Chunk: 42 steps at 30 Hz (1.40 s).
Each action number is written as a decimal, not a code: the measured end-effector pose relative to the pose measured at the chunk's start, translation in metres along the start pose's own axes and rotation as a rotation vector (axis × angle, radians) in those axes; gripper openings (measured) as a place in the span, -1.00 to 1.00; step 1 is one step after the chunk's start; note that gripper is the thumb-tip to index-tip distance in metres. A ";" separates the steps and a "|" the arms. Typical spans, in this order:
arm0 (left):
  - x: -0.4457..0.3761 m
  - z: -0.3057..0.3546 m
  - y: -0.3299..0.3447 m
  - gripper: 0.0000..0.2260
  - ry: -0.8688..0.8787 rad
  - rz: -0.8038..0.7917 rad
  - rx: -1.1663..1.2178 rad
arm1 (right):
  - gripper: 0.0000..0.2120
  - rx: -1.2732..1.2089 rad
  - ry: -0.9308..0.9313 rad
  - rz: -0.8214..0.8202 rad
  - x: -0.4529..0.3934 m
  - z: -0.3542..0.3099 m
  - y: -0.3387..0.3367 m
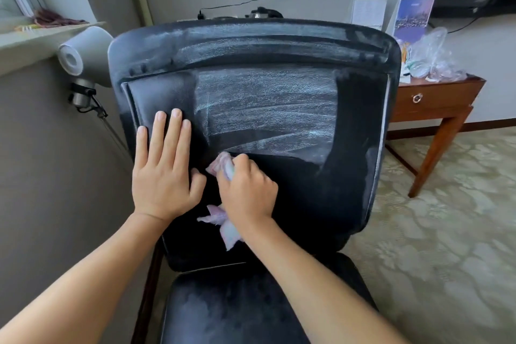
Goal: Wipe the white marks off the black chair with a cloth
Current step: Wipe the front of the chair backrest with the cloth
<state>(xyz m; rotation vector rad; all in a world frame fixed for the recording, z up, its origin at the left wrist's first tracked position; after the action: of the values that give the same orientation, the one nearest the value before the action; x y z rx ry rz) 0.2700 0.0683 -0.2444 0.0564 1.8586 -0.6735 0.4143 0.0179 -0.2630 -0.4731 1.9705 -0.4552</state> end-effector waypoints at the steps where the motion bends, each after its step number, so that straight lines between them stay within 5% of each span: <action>1: 0.000 0.001 0.000 -0.22 -0.001 0.002 -0.005 | -0.71 0.040 0.003 -0.020 -0.005 0.014 -0.009; 4: -0.001 0.004 -0.002 -0.21 -0.005 -0.003 -0.027 | -0.72 0.221 0.263 -0.122 -0.029 0.096 -0.045; 7: -0.003 0.007 0.001 -0.22 -0.002 -0.016 -0.041 | -0.64 0.309 0.423 0.045 -0.044 0.161 -0.094; 12: -0.002 0.006 -0.003 -0.22 -0.003 0.006 -0.015 | -0.68 0.235 0.520 0.015 -0.036 0.129 -0.068; 18: -0.001 -0.003 -0.001 -0.36 -0.011 0.027 0.068 | -0.75 0.008 0.198 -0.059 0.005 -0.028 0.001; 22: 0.001 -0.003 -0.003 -0.28 -0.012 0.018 0.078 | -0.72 0.048 0.081 -0.069 -0.001 -0.006 -0.009; 26: 0.000 0.000 -0.004 -0.22 -0.015 0.024 0.069 | -0.66 0.233 0.388 -0.066 -0.043 0.107 -0.062; 30: 0.000 0.003 -0.001 -0.23 -0.024 0.026 0.025 | -0.65 0.250 0.407 0.088 -0.063 0.161 -0.094; 35: 0.001 0.006 0.000 -0.27 -0.030 0.000 -0.054 | -0.68 0.184 0.470 0.005 -0.050 0.117 -0.066; 39: 0.003 0.002 0.003 -0.26 -0.036 -0.009 -0.042 | -0.75 0.058 0.258 -0.168 -0.010 0.014 -0.009; 42: 0.003 -0.001 0.004 -0.27 -0.035 -0.001 -0.031 | -0.66 0.038 0.125 -0.136 -0.005 0.004 -0.002</action>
<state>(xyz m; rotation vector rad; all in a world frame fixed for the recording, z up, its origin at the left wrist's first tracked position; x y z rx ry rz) 0.2697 0.0711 -0.2490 0.0237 1.8348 -0.6422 0.4202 0.0184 -0.2605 -0.5685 2.0538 -0.6198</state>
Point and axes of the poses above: each hand's wrist, its own x-axis away from the middle knuckle, its own y-axis out of the palm, z = x × y, the point moved 6 cm from there along -x, towards the middle knuckle, and after that the axes turned 3 degrees about z, right-handed, at the moved point
